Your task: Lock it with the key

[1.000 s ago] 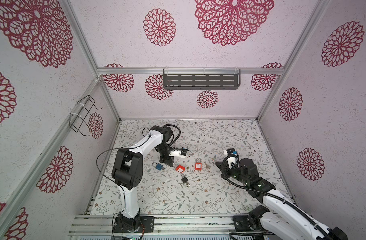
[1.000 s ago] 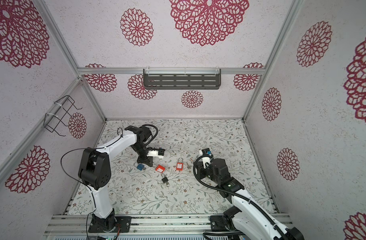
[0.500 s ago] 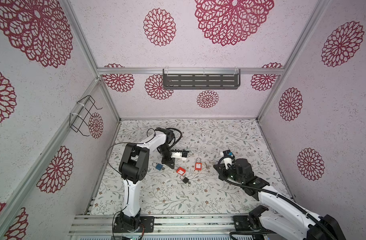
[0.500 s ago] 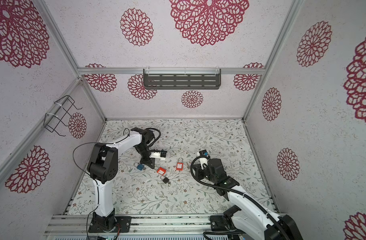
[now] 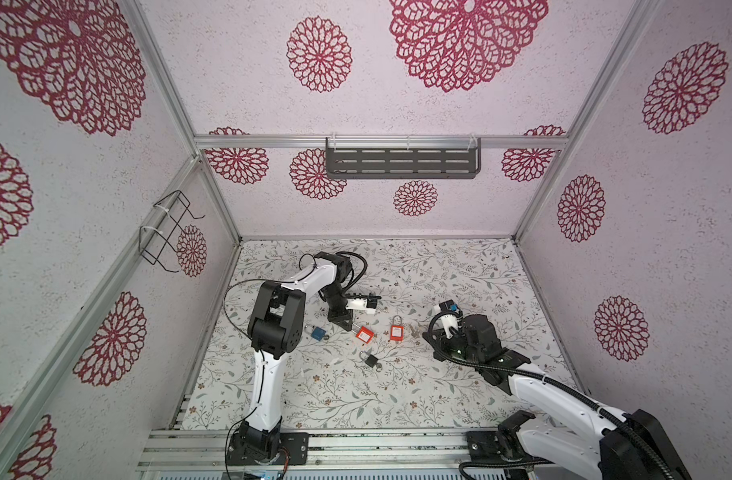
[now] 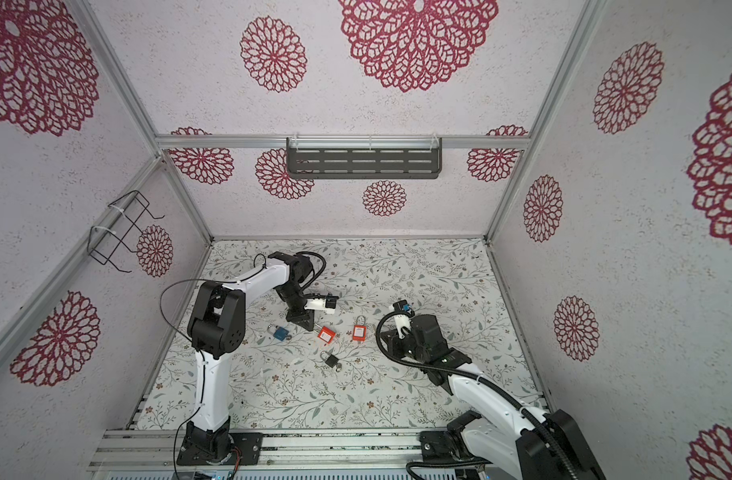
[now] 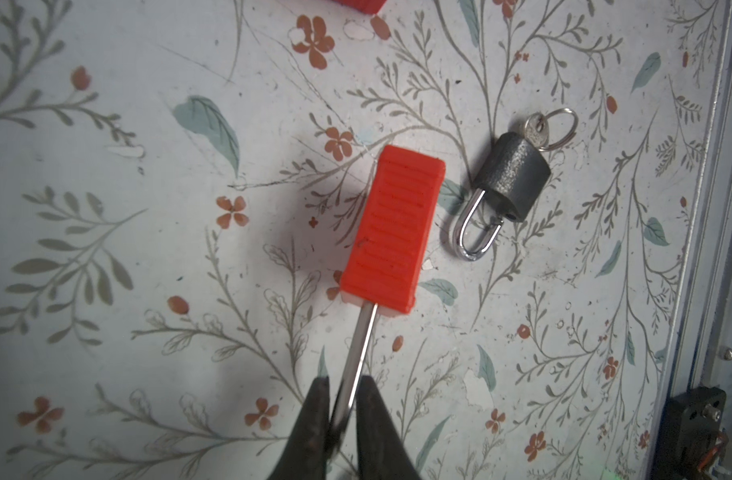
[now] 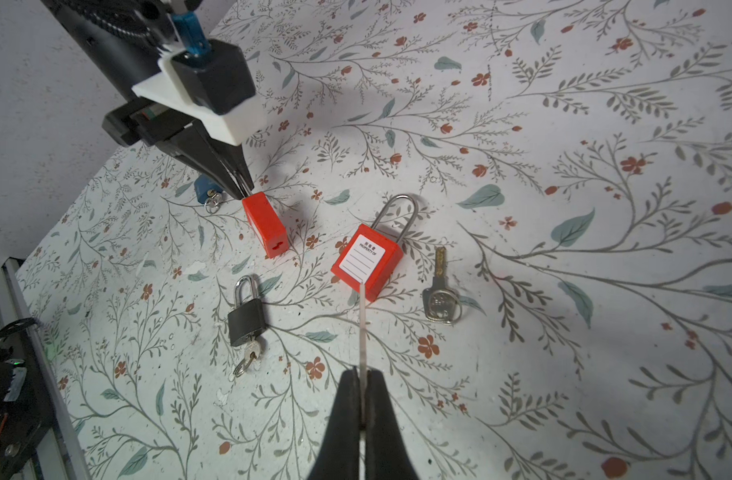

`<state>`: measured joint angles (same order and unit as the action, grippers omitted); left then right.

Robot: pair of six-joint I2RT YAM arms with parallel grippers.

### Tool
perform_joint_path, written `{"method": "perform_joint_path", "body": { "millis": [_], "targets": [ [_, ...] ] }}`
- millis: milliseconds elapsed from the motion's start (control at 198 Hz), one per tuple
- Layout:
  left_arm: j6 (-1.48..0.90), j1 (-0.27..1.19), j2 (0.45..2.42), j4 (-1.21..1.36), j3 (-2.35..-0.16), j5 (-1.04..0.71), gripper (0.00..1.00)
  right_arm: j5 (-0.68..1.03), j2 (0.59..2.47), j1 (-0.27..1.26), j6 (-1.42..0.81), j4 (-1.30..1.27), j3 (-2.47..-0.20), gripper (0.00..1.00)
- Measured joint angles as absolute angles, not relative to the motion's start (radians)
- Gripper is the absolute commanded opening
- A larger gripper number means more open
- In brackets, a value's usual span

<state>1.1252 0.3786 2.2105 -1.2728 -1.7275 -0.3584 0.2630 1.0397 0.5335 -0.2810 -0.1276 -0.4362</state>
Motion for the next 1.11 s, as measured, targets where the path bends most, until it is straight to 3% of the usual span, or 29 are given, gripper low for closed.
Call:
{"method": "perform_joint_path", "body": {
  "millis": [303, 383, 600, 671, 948, 968, 983, 998, 1003, 1109],
  "targets": [
    [1.090, 0.376, 2.217, -1.237, -1.740, -0.348, 0.24, 0.266, 1.059, 0.533, -0.280, -0.134, -0.436, 0.00],
    [1.071, 0.373, 2.220, -1.221, -1.745, -0.352, 0.31, 0.266, 1.059, 0.533, -0.280, -0.135, -0.436, 0.00],
    [1.025, 0.356, 2.232, -1.185, -1.750, -0.367, 0.34, 0.266, 1.059, 0.533, -0.280, -0.135, -0.436, 0.00],
    [1.008, 0.354, 2.238, -1.178, -1.750, -0.372, 0.40, 0.266, 1.059, 0.533, -0.281, -0.136, -0.436, 0.00],
    [0.959, 0.353, 2.246, -1.147, -1.750, -0.383, 0.43, 0.266, 1.059, 0.533, -0.281, -0.138, -0.436, 0.00],
    [0.955, 0.353, 2.246, -1.145, -1.750, -0.383, 0.49, 0.266, 1.059, 0.533, -0.281, -0.138, -0.436, 0.00],
    [0.954, 0.353, 2.246, -1.143, -1.750, -0.383, 0.67, 0.266, 1.059, 0.533, -0.281, -0.138, -0.436, 0.00],
    [0.952, 0.354, 2.247, -1.141, -1.750, -0.383, 0.95, 0.266, 1.059, 0.533, -0.281, -0.138, -0.436, 0.00],
    [0.948, 0.354, 2.247, -1.140, -1.750, -0.383, 0.99, 0.266, 1.059, 0.533, -0.281, -0.138, -0.436, 0.00],
    [0.939, 0.356, 2.255, -1.135, -1.759, -0.383, 0.97, 0.266, 1.058, 0.533, -0.281, -0.138, -0.436, 0.00]
  ]
}}
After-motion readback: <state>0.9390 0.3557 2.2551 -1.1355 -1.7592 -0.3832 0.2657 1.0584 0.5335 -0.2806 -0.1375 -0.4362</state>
